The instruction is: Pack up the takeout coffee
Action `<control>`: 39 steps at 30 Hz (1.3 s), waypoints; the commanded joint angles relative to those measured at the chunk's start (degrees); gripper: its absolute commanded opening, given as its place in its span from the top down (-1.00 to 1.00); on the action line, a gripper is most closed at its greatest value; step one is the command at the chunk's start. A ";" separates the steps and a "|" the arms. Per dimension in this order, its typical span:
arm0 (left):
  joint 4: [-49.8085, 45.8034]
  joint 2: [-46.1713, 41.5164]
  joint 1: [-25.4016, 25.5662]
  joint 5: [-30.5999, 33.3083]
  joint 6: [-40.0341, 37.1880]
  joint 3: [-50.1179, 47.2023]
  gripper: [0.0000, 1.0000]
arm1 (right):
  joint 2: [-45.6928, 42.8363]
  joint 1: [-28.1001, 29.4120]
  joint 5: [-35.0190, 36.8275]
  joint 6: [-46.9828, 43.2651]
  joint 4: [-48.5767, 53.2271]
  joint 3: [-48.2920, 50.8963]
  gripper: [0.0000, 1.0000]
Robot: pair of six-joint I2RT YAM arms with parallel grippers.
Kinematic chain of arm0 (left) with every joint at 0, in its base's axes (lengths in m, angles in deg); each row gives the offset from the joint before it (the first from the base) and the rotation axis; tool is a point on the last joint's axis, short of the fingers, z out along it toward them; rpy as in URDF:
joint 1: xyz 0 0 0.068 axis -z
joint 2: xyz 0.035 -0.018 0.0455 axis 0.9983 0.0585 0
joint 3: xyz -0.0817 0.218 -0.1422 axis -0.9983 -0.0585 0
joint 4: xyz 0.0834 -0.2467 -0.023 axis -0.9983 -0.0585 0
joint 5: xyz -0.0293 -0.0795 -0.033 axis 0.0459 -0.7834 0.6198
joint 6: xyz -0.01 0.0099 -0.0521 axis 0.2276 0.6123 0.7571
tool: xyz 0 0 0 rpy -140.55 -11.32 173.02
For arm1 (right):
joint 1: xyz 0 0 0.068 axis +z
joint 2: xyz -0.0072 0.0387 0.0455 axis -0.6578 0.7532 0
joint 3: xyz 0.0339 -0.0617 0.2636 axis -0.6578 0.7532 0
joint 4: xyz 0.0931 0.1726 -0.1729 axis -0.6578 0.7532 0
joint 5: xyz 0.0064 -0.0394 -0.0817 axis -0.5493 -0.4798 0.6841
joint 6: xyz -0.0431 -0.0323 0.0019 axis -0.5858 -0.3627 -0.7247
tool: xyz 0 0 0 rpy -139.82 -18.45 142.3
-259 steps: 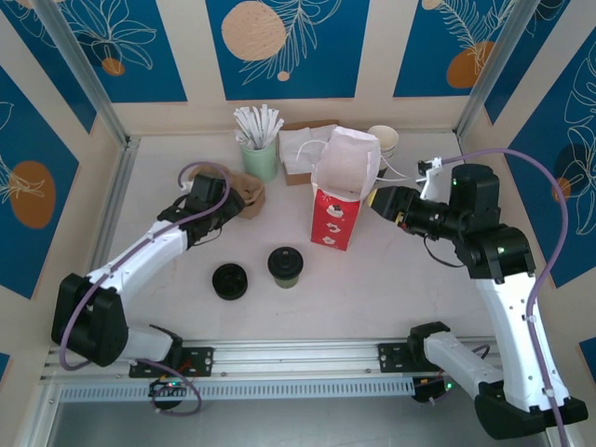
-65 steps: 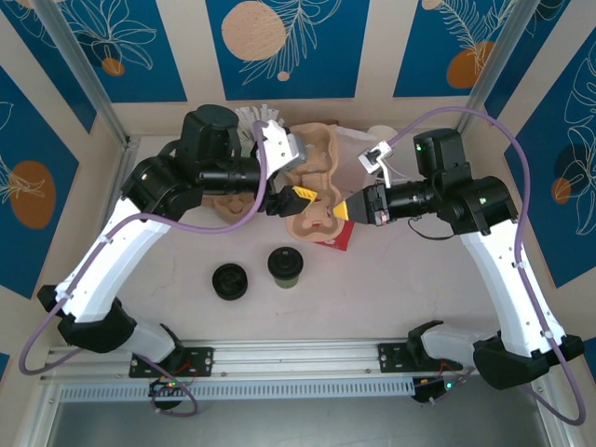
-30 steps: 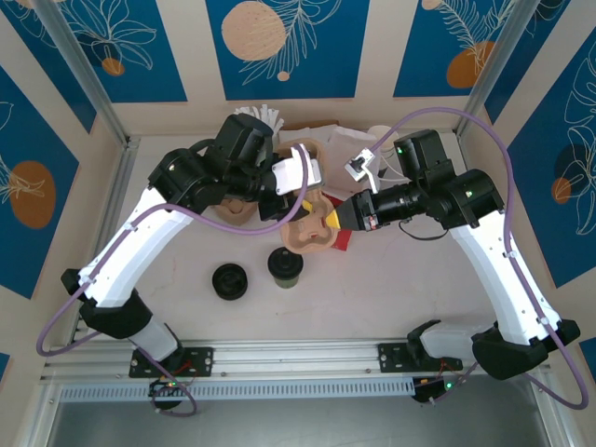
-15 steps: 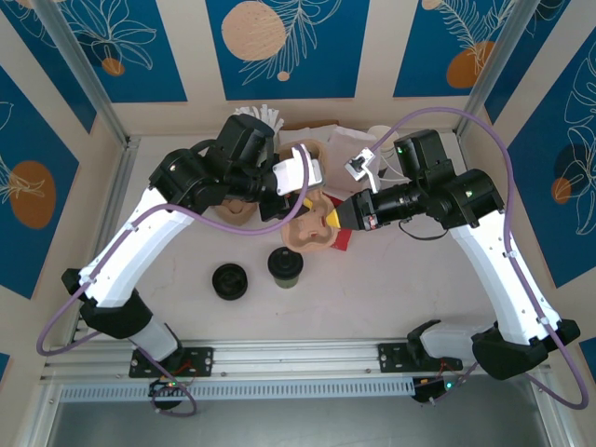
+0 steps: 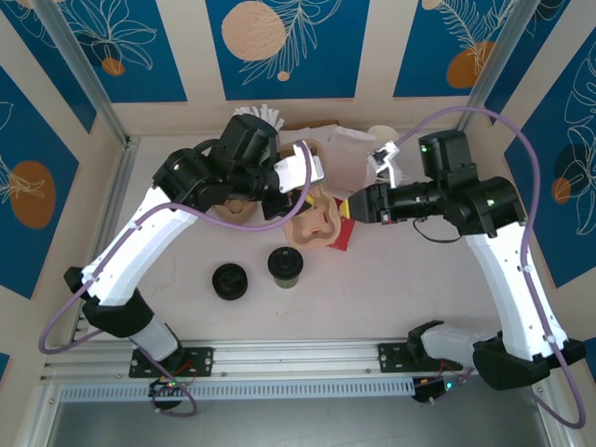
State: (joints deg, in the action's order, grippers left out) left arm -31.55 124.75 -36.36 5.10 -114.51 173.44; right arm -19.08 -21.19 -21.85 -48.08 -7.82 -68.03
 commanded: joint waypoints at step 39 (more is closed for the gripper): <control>8.62 2.14 0.07 -12.08 8.54 -0.19 0.28 | 24.27 -11.72 26.68 4.79 -8.55 -1.70 0.02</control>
State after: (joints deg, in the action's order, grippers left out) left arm -24.65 126.59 -36.36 -4.67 -106.91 173.00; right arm 3.96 -33.54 4.68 -42.48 -16.48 -68.64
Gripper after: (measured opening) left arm 0.360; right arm 0.495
